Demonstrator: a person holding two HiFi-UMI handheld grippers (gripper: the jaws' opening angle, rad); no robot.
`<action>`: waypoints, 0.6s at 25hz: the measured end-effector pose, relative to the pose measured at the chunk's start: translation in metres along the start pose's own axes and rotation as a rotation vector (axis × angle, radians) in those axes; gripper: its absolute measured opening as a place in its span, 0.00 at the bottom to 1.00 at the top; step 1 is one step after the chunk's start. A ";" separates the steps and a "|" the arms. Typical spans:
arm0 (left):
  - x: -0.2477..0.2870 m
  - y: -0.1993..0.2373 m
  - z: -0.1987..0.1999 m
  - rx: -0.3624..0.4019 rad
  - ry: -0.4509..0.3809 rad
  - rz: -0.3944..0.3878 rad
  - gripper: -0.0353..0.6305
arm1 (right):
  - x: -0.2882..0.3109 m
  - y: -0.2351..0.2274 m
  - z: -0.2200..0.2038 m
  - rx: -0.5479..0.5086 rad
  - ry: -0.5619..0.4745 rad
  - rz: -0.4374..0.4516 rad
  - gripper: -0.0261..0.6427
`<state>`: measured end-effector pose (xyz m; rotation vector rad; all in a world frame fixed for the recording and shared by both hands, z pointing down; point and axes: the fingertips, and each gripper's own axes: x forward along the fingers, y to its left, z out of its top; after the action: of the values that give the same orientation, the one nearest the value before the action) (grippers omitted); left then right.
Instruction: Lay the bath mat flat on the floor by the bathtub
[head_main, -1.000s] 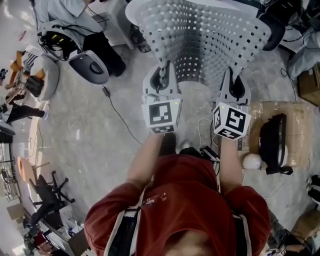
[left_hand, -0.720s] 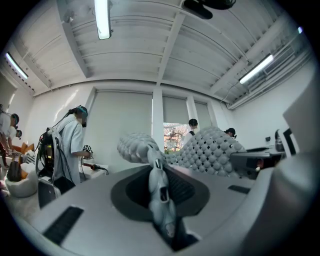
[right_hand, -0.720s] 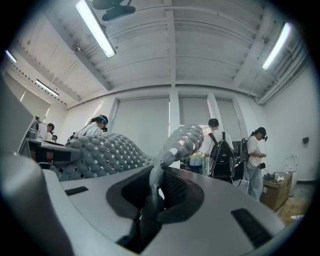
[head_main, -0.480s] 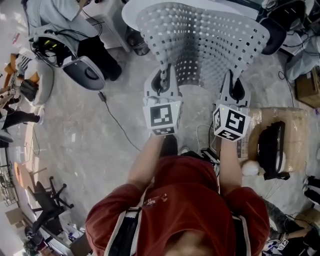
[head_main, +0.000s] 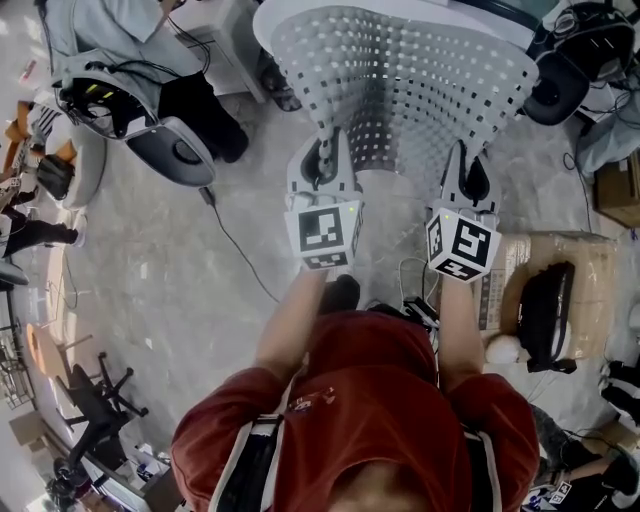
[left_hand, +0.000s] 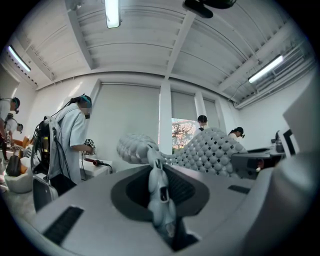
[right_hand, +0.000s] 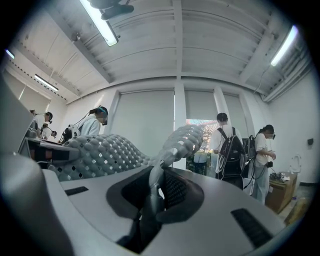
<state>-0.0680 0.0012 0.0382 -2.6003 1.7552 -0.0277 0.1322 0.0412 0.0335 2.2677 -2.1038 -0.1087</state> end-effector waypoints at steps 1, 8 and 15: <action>0.004 0.007 -0.002 -0.002 0.006 0.004 0.14 | 0.006 0.005 -0.001 -0.001 0.006 0.002 0.11; 0.048 0.056 -0.022 -0.018 0.057 0.018 0.14 | 0.067 0.041 -0.018 0.008 0.063 0.033 0.11; 0.074 0.093 -0.057 -0.029 0.149 0.039 0.14 | 0.107 0.068 -0.047 0.016 0.131 0.062 0.11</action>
<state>-0.1275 -0.1016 0.0945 -2.6468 1.8655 -0.2020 0.0767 -0.0711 0.0840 2.1517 -2.1126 0.0574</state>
